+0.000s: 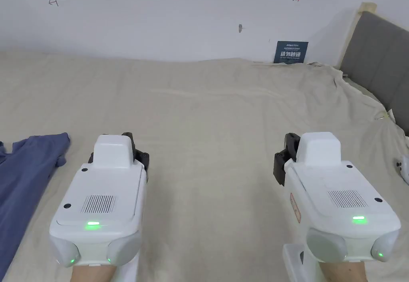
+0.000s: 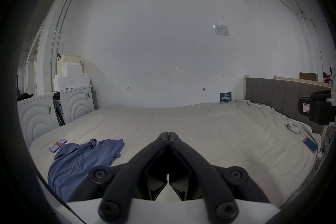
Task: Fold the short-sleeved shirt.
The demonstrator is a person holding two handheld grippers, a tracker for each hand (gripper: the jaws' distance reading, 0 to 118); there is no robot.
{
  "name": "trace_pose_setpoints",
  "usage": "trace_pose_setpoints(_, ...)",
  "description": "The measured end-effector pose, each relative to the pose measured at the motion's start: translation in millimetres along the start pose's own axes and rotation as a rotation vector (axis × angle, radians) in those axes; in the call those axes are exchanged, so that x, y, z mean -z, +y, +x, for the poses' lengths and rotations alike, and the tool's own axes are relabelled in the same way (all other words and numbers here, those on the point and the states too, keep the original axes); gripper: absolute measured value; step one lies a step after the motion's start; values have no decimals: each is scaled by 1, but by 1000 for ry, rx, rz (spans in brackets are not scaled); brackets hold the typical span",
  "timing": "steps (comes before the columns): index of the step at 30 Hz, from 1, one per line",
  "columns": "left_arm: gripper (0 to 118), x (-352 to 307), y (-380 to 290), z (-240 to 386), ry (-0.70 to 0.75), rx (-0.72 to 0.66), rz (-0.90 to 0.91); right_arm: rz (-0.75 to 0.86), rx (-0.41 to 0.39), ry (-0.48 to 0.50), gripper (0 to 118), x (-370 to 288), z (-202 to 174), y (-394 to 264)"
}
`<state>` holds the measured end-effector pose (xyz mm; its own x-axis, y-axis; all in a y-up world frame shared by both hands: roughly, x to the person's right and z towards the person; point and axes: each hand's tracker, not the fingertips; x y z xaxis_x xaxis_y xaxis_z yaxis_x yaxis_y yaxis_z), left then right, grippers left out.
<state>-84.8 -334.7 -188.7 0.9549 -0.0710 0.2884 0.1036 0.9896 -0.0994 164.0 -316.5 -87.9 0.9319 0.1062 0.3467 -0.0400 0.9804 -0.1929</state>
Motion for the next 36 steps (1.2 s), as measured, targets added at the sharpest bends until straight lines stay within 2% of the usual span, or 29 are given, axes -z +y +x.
trace_pose_setpoints(10, 0, -2, 0, 1, -2, 7, -2, -9, 0, -4, 0, -1, 1, -2)
trace_pose_setpoints(13, 0, 1, 3, 3, 1, 48, -12, -15, -28, -10, 0, 0, 2, 1)
trace_pose_setpoints(14, 0, 4, 7, 6, -2, 148, -24, -20, -111, -15, 0, 2, 1, 6)
trace_pose_setpoints(15, 0, 7, 11, 12, 6, 322, -2, -8, -249, -18, 0, 5, -4, 12)
trace_pose_setpoints(17, 0, 12, 7, 27, 58, 933, 155, 78, -719, -55, 0, 10, -21, 21)
trace_pose_setpoints(18, 0, 14, 3, 32, 89, 1179, 234, 151, -936, -68, 0, 12, -28, 19)
trace_pose_setpoints(20, 0, 14, -7, 31, 35, 1583, 419, 249, -1359, -13, 0, 16, -36, 15)
trace_pose_setpoints(21, 0, 11, -10, 32, -26, 1708, 481, 292, -1520, 28, 0, 15, -37, 12)
trace_pose_setpoints(23, 0, 3, -16, 32, -128, 1862, 557, 375, -1786, 76, 0, 11, -38, 1)
trace_pose_setpoints(24, 0, 0, -19, 31, -164, 1921, 587, 388, -1865, 122, 0, 9, -36, -2)
trace_pose_setpoints(25, 0, -2, -22, 26, -176, 1964, 621, 400, -1894, 134, 0, 7, -37, -4)
trace_pose_setpoints(26, 0, -4, -23, 25, -183, 1957, 606, 388, -1873, 141, 0, 6, -38, -2)
trace_pose_setpoints(27, 0, -5, -21, 25, -183, 1909, 579, 361, -1812, 138, 0, 5, -39, 3)
trace_pose_setpoints(29, 0, -2, -8, 21, -178, 1699, 471, 291, -1576, 122, 0, 5, -37, 19)
trace_pose_setpoints(30, 0, 1, 4, 21, -160, 1531, 406, 223, -1408, 121, 0, 6, -36, 32)
trace_pose_setpoints(31, 0, 3, 15, 20, -147, 1354, 357, 157, -1186, 127, 0, 8, -35, 44)
trace_pose_setpoints(32, 0, 6, 32, 17, -114, 1083, 284, 94, -914, 132, 0, 12, -25, 59)
trace_pose_setpoints(33, 0, 12, 49, 11, -81, 827, 221, 56, -698, 134, 0, 14, -16, 68)
trace_pose_setpoints(35, 0, 18, 63, -6, -33, 347, 152, 58, -340, 98, 0, 16, 1, 71)
trace_pose_setpoints(36, 0, 19, 62, -15, -32, 180, 123, 55, -206, 95, 0, 18, 7, 67)
